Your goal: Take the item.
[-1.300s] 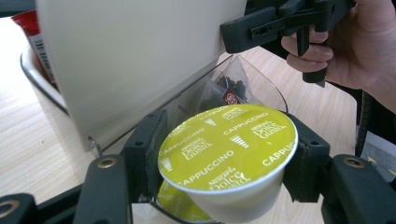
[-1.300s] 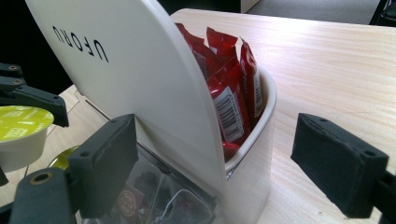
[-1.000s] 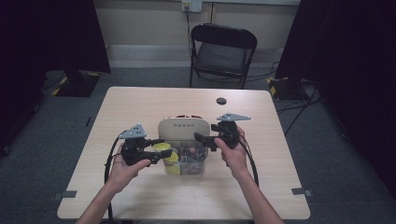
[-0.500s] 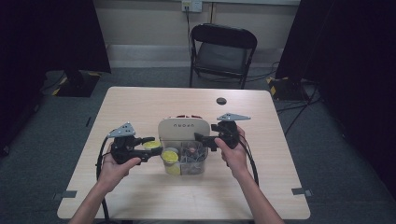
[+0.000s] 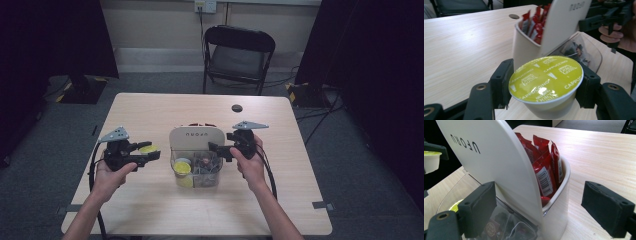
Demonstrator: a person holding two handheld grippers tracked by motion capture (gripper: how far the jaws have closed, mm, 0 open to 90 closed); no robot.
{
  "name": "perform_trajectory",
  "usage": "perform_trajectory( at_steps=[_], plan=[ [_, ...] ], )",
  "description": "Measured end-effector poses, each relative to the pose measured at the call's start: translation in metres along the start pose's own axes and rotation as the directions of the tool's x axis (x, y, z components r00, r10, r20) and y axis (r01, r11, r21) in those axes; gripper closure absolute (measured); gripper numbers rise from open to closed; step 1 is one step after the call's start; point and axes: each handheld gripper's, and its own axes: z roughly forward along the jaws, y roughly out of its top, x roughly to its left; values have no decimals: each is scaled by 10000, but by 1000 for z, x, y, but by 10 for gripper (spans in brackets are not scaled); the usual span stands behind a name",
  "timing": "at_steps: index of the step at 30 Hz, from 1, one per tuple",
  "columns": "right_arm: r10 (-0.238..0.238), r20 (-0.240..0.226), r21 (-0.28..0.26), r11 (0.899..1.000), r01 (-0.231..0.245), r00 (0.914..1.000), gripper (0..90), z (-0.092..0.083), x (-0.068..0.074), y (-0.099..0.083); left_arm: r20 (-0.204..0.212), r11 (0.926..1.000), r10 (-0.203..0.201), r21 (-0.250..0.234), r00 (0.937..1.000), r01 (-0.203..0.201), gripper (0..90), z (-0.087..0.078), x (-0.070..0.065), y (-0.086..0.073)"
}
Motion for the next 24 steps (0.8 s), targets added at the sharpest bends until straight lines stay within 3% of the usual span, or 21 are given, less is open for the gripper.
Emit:
perform_trajectory(
  at_steps=[7, 20, 24],
  plan=[
    [6, -34, 15, 10000, -6, 10000, 118, 0, 0, 0, -369, 9998, -207, 15, 9991, 208, 404, -5, 15, -5],
    [21, -35, 20, 10000, -21, 10000, 121, 0, 0, 0, -1172, 9997, -204, 138, 9929, 221, 405, -8, 39, -15],
    [11, -51, 31, 10000, -11, 10000, 122, 0, 0, 0, -1403, 9985, -216, 471, 9899, 285, 405, -3, 50, -20]
  ],
)
